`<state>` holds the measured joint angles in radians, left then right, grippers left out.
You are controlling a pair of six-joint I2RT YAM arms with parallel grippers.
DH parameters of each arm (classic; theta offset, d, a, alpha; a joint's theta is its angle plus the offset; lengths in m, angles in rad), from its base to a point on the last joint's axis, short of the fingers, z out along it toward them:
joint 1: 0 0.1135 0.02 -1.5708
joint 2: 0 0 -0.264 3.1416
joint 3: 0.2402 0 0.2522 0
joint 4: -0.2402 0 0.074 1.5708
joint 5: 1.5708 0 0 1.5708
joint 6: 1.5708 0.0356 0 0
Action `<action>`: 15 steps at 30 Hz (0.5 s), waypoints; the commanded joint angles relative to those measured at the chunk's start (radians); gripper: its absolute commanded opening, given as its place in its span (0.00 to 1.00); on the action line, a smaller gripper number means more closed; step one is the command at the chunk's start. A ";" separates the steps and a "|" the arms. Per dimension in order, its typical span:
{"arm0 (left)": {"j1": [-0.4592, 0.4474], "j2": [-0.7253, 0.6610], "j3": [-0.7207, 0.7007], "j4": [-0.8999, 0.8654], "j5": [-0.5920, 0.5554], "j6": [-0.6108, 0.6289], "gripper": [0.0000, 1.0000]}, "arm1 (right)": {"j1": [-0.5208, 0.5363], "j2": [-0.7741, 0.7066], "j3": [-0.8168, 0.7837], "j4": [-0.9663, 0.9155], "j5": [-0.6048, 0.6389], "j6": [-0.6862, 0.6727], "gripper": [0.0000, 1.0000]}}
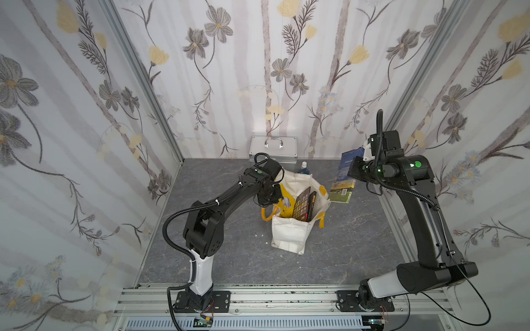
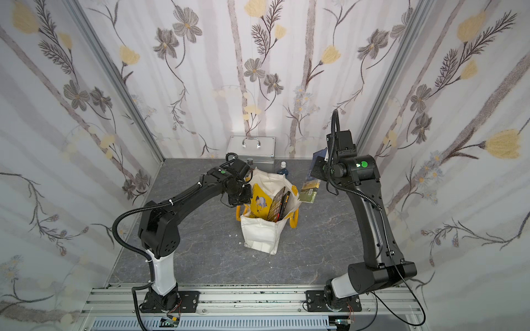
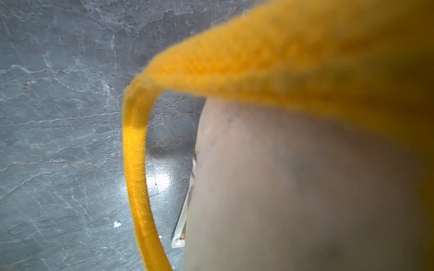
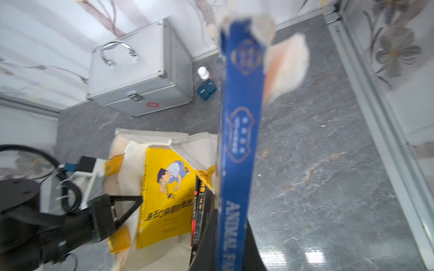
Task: Take out the books from the canvas bag
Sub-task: Place the book at the center of the board.
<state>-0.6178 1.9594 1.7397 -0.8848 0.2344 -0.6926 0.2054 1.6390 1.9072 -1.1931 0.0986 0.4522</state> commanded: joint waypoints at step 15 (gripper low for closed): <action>0.018 0.018 0.034 -0.057 0.019 0.028 0.13 | -0.023 0.158 -0.126 -0.063 0.354 -0.047 0.01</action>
<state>-0.6029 1.9858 1.7760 -0.9154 0.2630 -0.6804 0.1936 1.7805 1.7935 -1.2751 0.3477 0.4210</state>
